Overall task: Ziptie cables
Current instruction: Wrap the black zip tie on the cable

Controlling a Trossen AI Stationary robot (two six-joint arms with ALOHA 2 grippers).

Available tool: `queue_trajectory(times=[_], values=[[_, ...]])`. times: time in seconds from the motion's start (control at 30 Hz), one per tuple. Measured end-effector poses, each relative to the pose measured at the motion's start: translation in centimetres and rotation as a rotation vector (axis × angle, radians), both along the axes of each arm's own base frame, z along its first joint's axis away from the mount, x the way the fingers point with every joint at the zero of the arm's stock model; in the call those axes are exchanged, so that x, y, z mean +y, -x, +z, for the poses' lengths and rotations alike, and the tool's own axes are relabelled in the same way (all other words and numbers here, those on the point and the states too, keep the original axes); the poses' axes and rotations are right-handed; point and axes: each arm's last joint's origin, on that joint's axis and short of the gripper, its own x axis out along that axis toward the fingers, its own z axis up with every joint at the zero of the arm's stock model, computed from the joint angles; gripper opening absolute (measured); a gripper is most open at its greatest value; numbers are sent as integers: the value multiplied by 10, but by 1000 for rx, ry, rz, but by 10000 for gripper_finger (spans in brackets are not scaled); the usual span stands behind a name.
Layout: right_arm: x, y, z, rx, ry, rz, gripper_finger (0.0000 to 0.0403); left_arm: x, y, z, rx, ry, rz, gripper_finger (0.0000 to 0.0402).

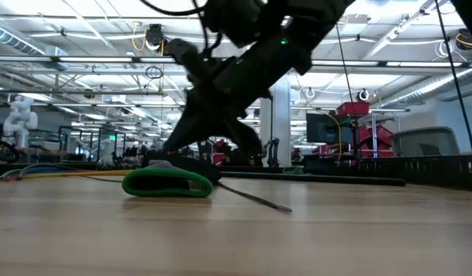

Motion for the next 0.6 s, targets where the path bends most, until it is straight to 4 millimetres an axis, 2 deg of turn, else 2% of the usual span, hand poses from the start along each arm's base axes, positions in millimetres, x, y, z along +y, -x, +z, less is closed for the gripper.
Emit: queue_trajectory(times=[0.1, 0.23, 0.33, 0.47, 0.6], values=[[-10, -6, -14, 103, 49, 19, 0, 0, 0, 0, 4, 0, 2, 1], [-47, -2, -20, 200, 117, -23, 0, 0, 0, -1, 5, 1, 1, 1], [-79, 5, -16, 250, 182, -66, 0, 0, 0, -1, 6, 1, 2, 1], [-120, 13, 0, 240, 232, -143, 0, 0, 0, -1, 6, 0, 2, 1], [-145, 16, 14, 174, 267, -176, 0, 0, 0, -1, 13, -2, 2, 1]])
